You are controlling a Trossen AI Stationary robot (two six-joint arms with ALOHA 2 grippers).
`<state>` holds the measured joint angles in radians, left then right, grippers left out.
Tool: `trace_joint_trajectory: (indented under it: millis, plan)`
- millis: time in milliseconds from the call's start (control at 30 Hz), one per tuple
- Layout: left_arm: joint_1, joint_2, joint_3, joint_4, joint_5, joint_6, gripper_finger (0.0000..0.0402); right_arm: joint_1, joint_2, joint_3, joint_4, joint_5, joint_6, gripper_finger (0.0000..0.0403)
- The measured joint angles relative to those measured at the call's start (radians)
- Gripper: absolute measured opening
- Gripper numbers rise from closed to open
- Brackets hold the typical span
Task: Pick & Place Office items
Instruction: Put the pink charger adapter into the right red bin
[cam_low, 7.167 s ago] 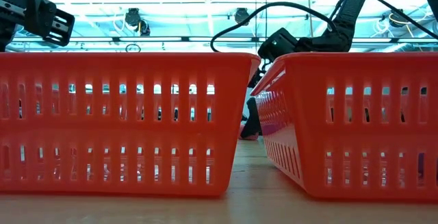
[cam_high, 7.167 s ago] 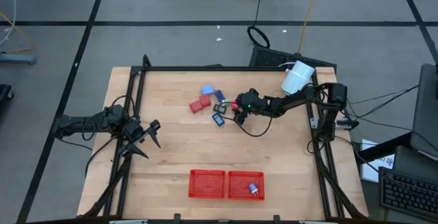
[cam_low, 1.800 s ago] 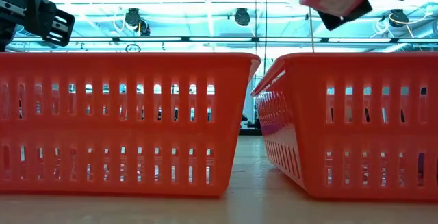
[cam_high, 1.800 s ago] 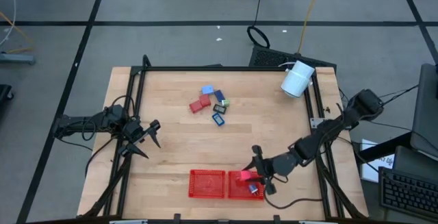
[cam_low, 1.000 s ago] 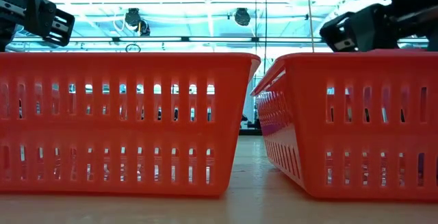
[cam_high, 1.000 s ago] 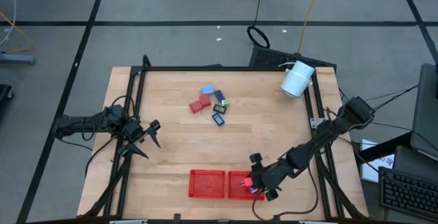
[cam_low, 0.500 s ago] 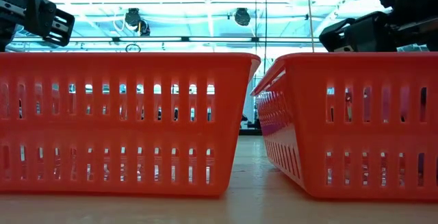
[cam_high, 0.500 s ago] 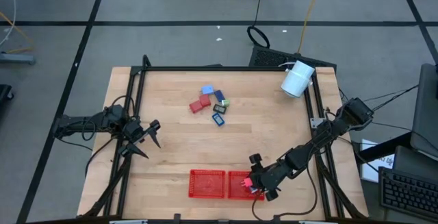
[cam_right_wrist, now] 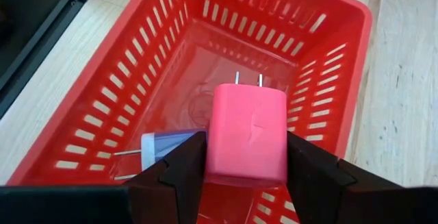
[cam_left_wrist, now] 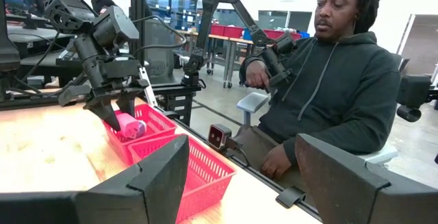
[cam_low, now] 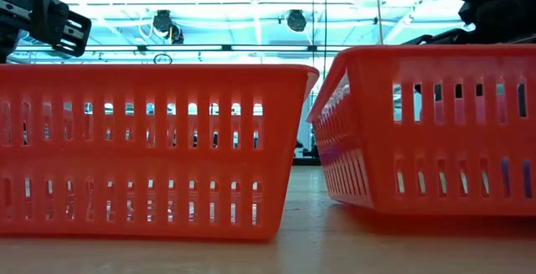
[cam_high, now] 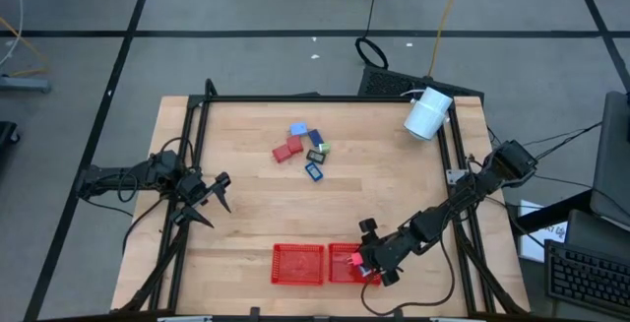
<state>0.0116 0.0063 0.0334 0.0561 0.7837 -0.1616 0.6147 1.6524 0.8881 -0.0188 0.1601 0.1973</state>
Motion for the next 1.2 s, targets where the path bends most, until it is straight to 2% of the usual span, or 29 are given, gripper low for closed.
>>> trace_joint_trajectory:
  millis: [900,1000,1200]
  plan:
    - [0.0,0.0,0.0,0.0,0.0,0.0,0.0271,0.0,0.0,-0.001,0.053,-0.006,0.0,0.0167]
    - [0.0,0.0,0.0,0.0,0.0,0.0,0.0271,0.0,0.0,-0.001,0.053,-0.004,0.004,0.0178]
    - [0.0,0.0,0.0,0.0,0.0,0.0,0.0271,0.0,0.0,-0.001,0.054,-0.002,0.026,0.0224]
